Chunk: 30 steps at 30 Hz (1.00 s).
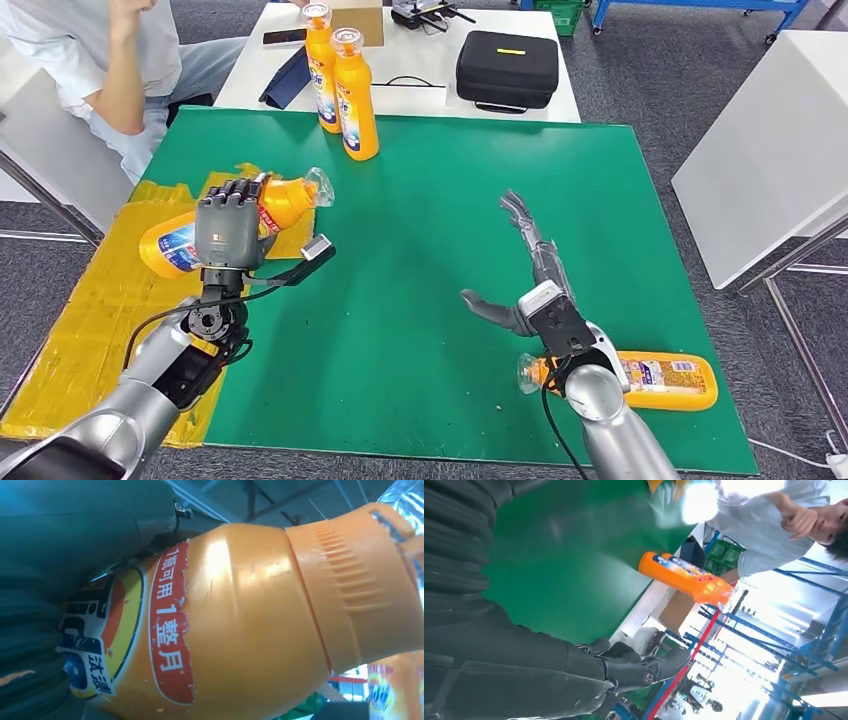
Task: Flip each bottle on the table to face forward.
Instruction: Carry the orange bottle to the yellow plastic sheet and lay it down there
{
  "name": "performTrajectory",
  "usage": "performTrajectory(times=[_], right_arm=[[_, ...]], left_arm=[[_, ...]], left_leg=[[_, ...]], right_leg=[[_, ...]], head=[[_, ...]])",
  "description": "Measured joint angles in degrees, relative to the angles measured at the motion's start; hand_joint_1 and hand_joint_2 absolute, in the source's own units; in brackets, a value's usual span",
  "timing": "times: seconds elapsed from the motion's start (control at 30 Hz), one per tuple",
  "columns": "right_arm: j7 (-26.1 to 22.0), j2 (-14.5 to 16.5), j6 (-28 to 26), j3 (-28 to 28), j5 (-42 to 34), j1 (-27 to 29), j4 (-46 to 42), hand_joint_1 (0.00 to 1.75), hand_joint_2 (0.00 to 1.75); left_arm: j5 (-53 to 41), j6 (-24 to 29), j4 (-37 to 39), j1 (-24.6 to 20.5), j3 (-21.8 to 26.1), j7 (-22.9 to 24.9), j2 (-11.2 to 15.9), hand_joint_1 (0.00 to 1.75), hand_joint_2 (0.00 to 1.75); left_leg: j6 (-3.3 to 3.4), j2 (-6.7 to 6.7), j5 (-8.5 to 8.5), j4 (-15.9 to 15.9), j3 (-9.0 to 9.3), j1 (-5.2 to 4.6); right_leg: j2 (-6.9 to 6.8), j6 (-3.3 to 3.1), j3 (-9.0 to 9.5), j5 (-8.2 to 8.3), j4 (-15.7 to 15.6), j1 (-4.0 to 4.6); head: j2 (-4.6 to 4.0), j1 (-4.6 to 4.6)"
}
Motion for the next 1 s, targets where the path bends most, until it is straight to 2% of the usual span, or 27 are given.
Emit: performTrajectory(times=[0.13, 0.23, 0.33, 0.47, 0.5, 0.6, 0.67, 0.83, 1.0], right_arm=[[0.7, -1.3, -1.0, -0.1, 4.6, 0.6, -1.5, 0.00, 1.75], [3.0, -3.0, -0.7, -1.0, 13.1, 1.7, -3.6, 0.00, 1.75], [5.5, -5.1, 1.3, -2.3, 21.3, 3.3, -5.9, 0.00, 1.75], [7.3, -7.9, 4.7, -3.8, 27.9, 4.5, -7.7, 0.00, 1.75], [7.7, -8.7, 5.4, -4.1, 30.2, 4.8, -8.0, 0.00, 1.75], [9.9, -11.6, 6.8, -4.3, 40.2, 5.9, -8.7, 0.00, 1.75], [11.2, -14.0, 8.3, -4.6, 44.7, 7.1, -9.2, 0.00, 1.75], [12.1, -20.1, 11.0, -7.5, 48.4, 13.9, -13.6, 0.00, 1.75], [10.3, -23.9, 15.2, -14.4, 50.7, 23.4, -21.3, 0.00, 1.75]], left_arm=[[0.0, -1.3, 9.8, -3.4, -5.6, -1.0, 0.2, 1.75, 1.75], [0.0, -5.5, 17.0, -4.7, -8.5, -5.8, 0.2, 1.75, 1.75], [0.0, -9.4, 22.2, -4.9, -8.7, -9.9, 0.1, 1.75, 1.75], [0.0, -11.7, 25.9, -5.1, -7.4, -12.3, 0.2, 1.75, 1.75], [0.0, -12.0, 26.5, -5.2, -6.9, -12.6, 0.2, 1.36, 1.75], [0.0, -12.5, 27.8, -5.2, -5.3, -13.3, 0.0, 0.05, 1.75], [0.0, -13.2, 28.4, -5.3, -4.2, -13.2, -0.2, 0.00, 1.75], [0.1, -15.6, 29.5, -5.6, -1.7, -12.5, -1.1, 0.00, 1.75], [2.0, -11.5, 30.0, -4.7, 2.5, -13.5, -1.7, 0.00, 1.75]], left_leg=[[0.00, 0.03, 0.00, 0.0, 0.01, 0.01], [0.00, 0.10, 0.00, 0.0, 0.02, 0.01], [-0.01, 0.12, -0.01, 0.0, -0.01, 0.01], [-0.01, 0.02, -0.03, 0.0, 0.01, 0.01], [-0.02, 0.02, -0.05, 0.0, 0.04, 0.01], [-0.06, 0.02, -0.10, 0.0, 0.17, 0.00], [-0.05, 0.01, -0.11, 0.0, 0.26, 0.00], [-0.07, -0.08, -0.15, 0.0, 0.42, 0.00], [-0.16, -0.06, -0.24, 0.0, 0.51, 0.00]], right_leg=[[0.01, 0.00, 0.01, 0.00, 0.0, 0.01], [0.03, 0.00, 0.00, 0.00, 0.0, 0.01], [0.03, 0.00, -0.02, 0.00, 0.0, 0.01], [0.02, -0.01, 0.05, -0.02, 0.0, 0.01], [0.02, -0.01, 0.08, -0.02, 0.0, 0.01], [0.02, -0.01, 0.18, -0.04, 0.0, 0.00], [0.02, -0.01, 0.24, -0.04, 0.0, 0.00], [-0.03, 0.02, 0.46, -0.06, 0.0, 0.01], [0.00, 0.01, 0.45, -0.08, 0.0, 0.02]], head=[[0.00, -0.01], [0.00, 0.00], [0.00, -0.01], [0.00, -0.01], [0.00, -0.01], [0.00, 0.00], [0.00, -0.01], [0.00, -0.01], [0.00, -0.03]])
